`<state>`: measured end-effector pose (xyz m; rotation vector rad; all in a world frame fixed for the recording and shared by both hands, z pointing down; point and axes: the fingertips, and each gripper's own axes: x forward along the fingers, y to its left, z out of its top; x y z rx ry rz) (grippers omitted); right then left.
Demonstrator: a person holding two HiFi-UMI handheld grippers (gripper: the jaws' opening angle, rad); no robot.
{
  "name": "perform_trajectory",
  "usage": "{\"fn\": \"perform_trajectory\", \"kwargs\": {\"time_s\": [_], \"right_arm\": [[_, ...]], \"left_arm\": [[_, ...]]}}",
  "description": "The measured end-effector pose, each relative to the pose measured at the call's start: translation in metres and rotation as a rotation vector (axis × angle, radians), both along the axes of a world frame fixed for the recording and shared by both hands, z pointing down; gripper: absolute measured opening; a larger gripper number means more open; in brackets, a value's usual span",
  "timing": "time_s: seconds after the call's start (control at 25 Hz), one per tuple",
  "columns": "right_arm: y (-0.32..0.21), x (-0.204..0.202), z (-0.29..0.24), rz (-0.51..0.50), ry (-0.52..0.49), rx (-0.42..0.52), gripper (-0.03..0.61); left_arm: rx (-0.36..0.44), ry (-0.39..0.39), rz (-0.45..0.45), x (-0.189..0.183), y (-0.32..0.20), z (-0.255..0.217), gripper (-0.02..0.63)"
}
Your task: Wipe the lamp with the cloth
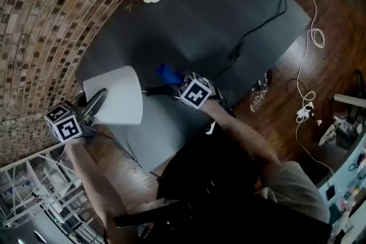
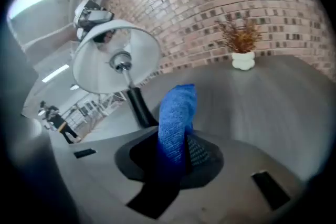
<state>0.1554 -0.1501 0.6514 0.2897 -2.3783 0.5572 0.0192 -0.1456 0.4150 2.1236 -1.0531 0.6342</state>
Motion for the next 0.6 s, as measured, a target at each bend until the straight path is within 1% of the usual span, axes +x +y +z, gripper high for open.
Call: {"fn": "perform_trajectory", "kwargs": {"time_s": [0.04, 0.08, 0.12, 0.16, 0.24, 0.28, 0.32, 0.36, 0.4, 0.48, 0.52, 0.56, 0.6], "right_arm": [[-0.011, 0.015, 0.007, 0.044, 0.053, 0.007, 0.086], [-0.018, 0.024, 0.007, 0.074, 0.066, 0.006, 0.084], [-0.022, 0.023, -0.004, 0.089, 0.026, -0.005, 0.084], [-0.021, 0.012, -0.022, 0.080, -0.058, -0.027, 0.083], [-0.003, -0.028, -0.062, 0.009, -0.258, -0.113, 0.083], [0.009, -0.049, -0.075, -0.029, -0.335, -0.167, 0.084], [0.017, -0.063, -0.079, -0.049, -0.379, -0.212, 0.084], [0.021, -0.069, -0.074, -0.047, -0.381, -0.237, 0.086], [0.020, -0.066, -0.060, -0.028, -0.341, -0.242, 0.086], [0.008, -0.040, -0.020, 0.025, -0.186, -0.216, 0.084], [0.000, -0.025, -0.005, 0.053, -0.132, -0.206, 0.086], [-0.007, -0.014, -0.002, 0.082, -0.124, -0.209, 0.084], [-0.013, -0.009, -0.008, 0.105, -0.153, -0.217, 0.084]], "left_arm": [[-0.007, 0.001, 0.004, 0.000, 0.000, 0.000, 0.075], [-0.014, 0.001, 0.006, 0.000, 0.000, 0.001, 0.075], [-0.019, 0.001, 0.005, 0.000, -0.001, 0.001, 0.075], [-0.023, 0.002, 0.000, 0.000, -0.002, 0.001, 0.075], [-0.030, -0.001, -0.013, 0.001, -0.005, 0.000, 0.075], [-0.034, -0.005, -0.021, 0.002, -0.005, 0.000, 0.075], [-0.038, -0.011, -0.029, 0.002, -0.005, 0.001, 0.075], [-0.041, -0.014, -0.041, 0.002, -0.005, 0.002, 0.075], [-0.043, -0.011, -0.052, 0.002, -0.005, 0.002, 0.077], [-0.041, 0.008, -0.058, 0.001, -0.003, 0.002, 0.075], [-0.038, 0.015, -0.054, 0.002, -0.002, 0.002, 0.075], [-0.035, 0.018, -0.051, 0.003, 0.000, 0.001, 0.075], [-0.033, 0.017, -0.049, 0.005, 0.000, 0.001, 0.075]]}}
